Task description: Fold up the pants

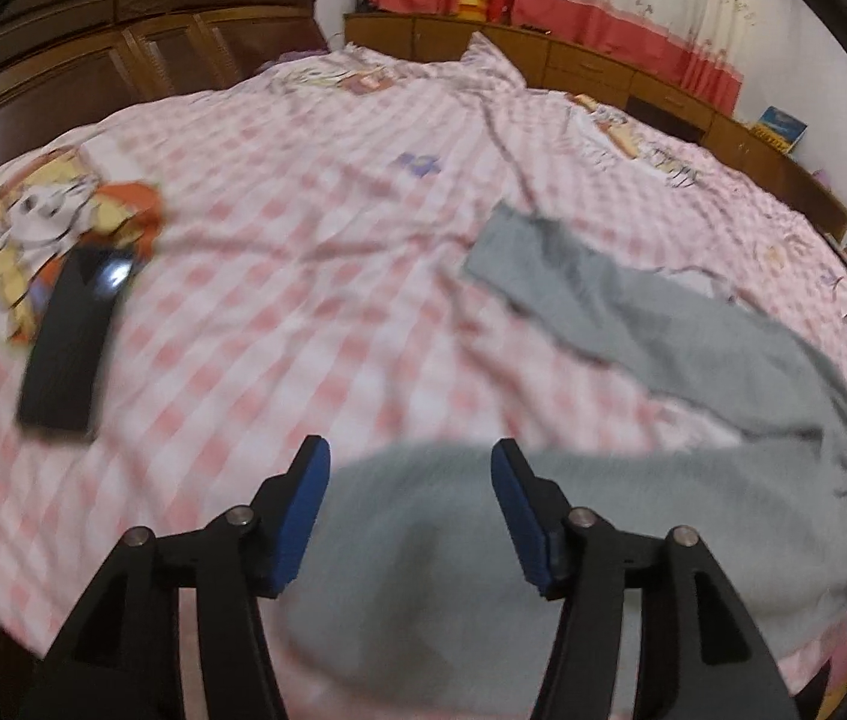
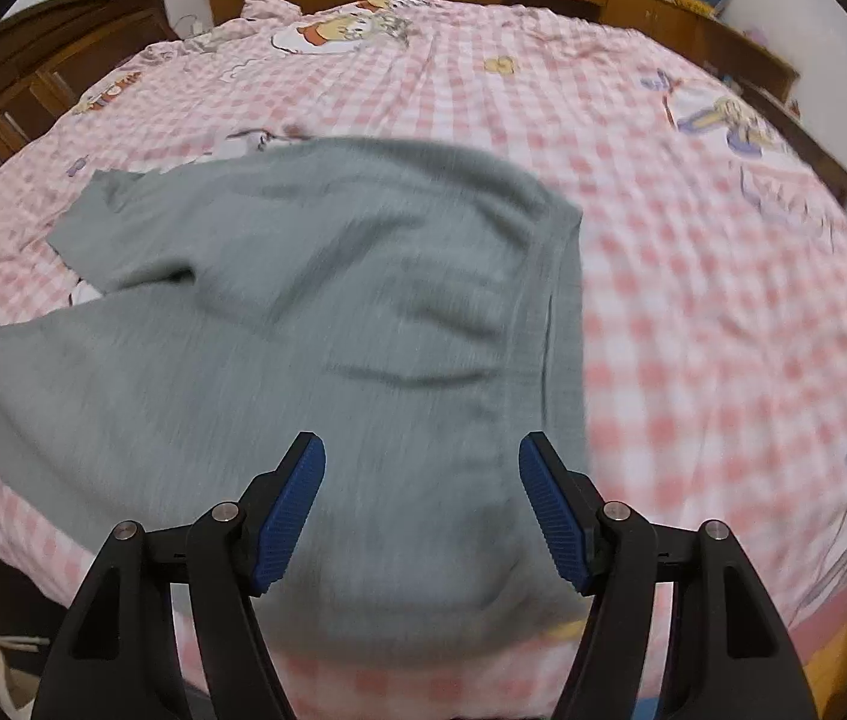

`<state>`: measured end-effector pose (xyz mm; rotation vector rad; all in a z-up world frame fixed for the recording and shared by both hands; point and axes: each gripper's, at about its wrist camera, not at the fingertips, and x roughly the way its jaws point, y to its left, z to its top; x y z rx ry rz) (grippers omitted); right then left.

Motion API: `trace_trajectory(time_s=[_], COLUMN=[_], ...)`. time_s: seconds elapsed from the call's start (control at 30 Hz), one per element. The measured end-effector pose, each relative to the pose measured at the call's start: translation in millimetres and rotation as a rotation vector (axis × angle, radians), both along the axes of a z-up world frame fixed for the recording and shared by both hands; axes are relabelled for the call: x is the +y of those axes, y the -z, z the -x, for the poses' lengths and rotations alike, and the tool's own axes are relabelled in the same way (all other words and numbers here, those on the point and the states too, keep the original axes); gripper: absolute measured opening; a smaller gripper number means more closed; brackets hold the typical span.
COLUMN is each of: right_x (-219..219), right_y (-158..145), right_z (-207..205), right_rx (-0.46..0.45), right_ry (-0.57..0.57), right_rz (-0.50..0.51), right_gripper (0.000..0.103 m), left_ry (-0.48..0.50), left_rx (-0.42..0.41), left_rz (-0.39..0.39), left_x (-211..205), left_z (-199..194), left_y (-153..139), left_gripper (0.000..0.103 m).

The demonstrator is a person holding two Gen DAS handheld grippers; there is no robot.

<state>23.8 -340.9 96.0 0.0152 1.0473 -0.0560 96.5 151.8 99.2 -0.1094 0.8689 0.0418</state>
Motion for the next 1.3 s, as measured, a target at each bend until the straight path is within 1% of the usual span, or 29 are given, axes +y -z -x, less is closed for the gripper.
trace_trajectory(time_s=[0.1,0.17,0.23,0.3,0.43,0.5,0.6,0.67,0.73,0.87,0.9,0.97,1.07,1.13,1.17,1.2,1.23,1.27,1.3], right_x=[-5,-9,-13,-19,-31,-35,-40,-40,-40,-42,-43,-44,-45,-47,-47,-49,-49,-49,-47], right_y=[-10,-11,-4,5,18,21,24,28,36,56,65,76,81,84,85,85,85,84,81], right_z=[-18,-35,-55,-74,-112,-127,-153,-167,-183,-212,-220,-225,-225,-224,-225,-226,-227,-227,-225], right_rx=[-0.010,-0.011,0.003,0.022,0.040,0.038,0.036,0.040,0.052,0.089,0.111,0.134,0.116,0.112,0.116,0.124,0.131,0.133,0.121], right_ry=[-0.036,-0.055,-0.060,-0.059,-0.054,-0.058,-0.074,-0.089,-0.104,-0.117,-0.118,-0.113,-0.101,-0.101,-0.100,-0.095,-0.088,-0.085,-0.100], right_rz=[0.033,0.059,0.083,0.082,0.080,0.080,0.070,0.069,0.075,0.117,0.119,0.106,0.091,0.093,0.091,0.083,0.072,0.066,0.054], right_gripper=[0.069,0.069,0.069,0.069,0.069,0.069,0.069,0.069,0.069,0.069,0.069,0.070,0.072,0.074,0.074,0.074,0.074,0.066,0.057], left_ry=[0.030,0.051,0.060,0.074,0.100,0.115,0.126,0.129,0.133,0.144,0.145,0.141,0.137,0.152,0.157,0.163,0.172,0.179,0.179], left_rx=[-0.005,-0.011,-0.011,-0.006,0.033,0.044,0.055,0.054,0.053,0.089,0.094,0.112,0.121,0.101,0.096,0.089,0.088,0.090,0.088], left_rz=[-0.005,-0.006,-0.002,-0.001,-0.018,-0.043,-0.099,-0.112,-0.108,-0.077,-0.075,-0.076,-0.078,-0.085,-0.087,-0.088,-0.079,-0.071,-0.076], left_x=[-17,-27,-35,-45,-58,-63,-67,-68,-69,-70,-71,-73,-77,-81,-83,-84,-86,-87,-88], left_z=[-32,-53,-72,-97,-137,-155,-189,-205,-224,-260,-266,-279,-288,-287,-285,-283,-281,-278,-276], left_y=[-5,-6,-5,-1,11,17,26,30,36,55,59,68,78,81,81,81,80,79,76], left_gripper=[0.062,0.063,0.063,0.063,0.063,0.063,0.063,0.063,0.063,0.064,0.064,0.064,0.063,0.057,0.050,0.039,0.030,0.022,0.016])
